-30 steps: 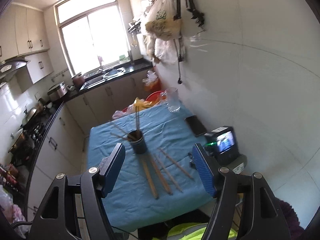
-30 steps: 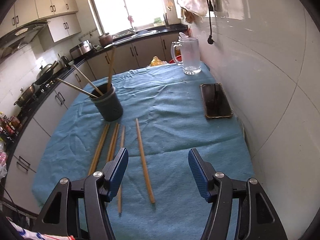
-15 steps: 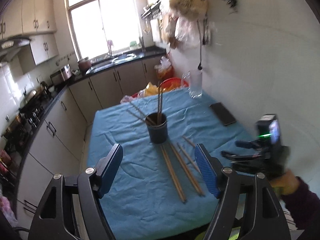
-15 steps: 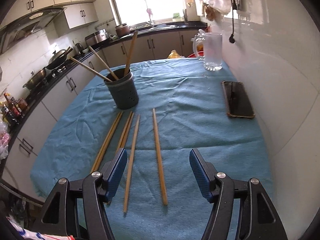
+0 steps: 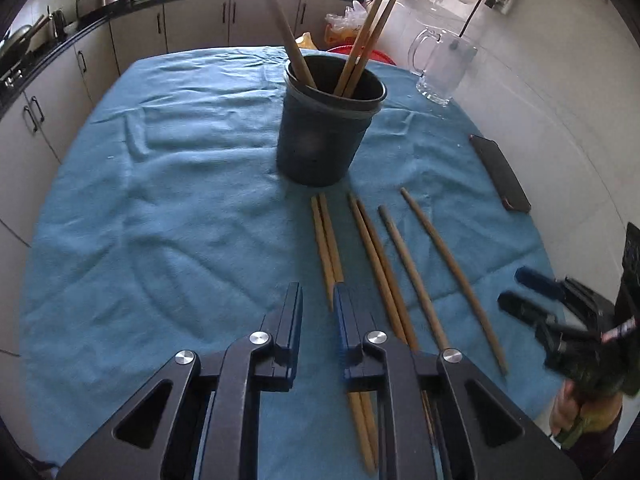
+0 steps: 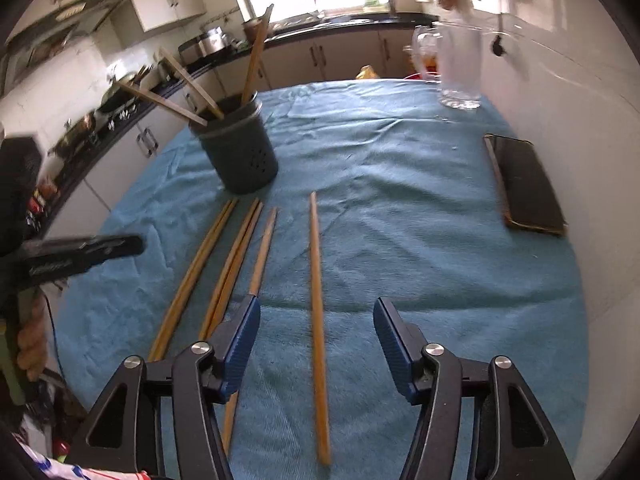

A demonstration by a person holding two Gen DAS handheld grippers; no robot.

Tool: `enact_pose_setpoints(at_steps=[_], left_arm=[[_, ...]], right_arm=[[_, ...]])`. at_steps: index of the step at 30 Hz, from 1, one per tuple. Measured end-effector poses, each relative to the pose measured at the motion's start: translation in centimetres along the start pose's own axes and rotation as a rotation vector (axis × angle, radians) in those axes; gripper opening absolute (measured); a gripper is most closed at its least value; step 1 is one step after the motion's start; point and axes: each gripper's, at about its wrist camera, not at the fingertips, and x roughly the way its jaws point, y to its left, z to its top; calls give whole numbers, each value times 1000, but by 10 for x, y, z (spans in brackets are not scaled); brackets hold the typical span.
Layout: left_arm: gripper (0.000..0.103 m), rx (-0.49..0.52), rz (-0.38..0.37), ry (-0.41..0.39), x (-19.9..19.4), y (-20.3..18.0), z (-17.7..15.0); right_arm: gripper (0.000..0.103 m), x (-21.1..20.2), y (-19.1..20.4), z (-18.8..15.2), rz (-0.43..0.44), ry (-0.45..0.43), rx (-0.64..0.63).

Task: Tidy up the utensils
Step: 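Close the left gripper on a chopstick while the right gripper grasps another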

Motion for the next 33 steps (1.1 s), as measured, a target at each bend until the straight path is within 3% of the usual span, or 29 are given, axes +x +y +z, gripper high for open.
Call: enact_pose_setpoints(at_steps=[6, 10, 16, 24, 25, 27, 29, 33], left_arm=[[15, 32, -1, 27, 36, -14, 10], [8, 31, 19, 47, 53, -13, 11], [6, 19, 17, 42, 52, -7, 12], [7, 47, 98, 43, 58, -19, 14], [7, 46, 110, 48, 60, -21, 15], [7, 42, 126, 55, 60, -22, 16], [7, 27, 135, 64, 60, -21, 15], [7, -23, 150, 85, 50, -7, 6]], right_arm=[[59, 26, 16, 2, -4, 23, -78], [59, 36, 18, 5, -7, 27, -98], [50, 43, 5, 6, 4, 31, -71], [46, 51, -2, 8, 32, 49, -48], [44, 52, -2, 10, 38, 50, -51], [25, 55, 0, 11, 43, 55, -64], [15, 57, 0, 12, 36, 57, -73], [10, 55, -14, 13, 74, 85, -30]])
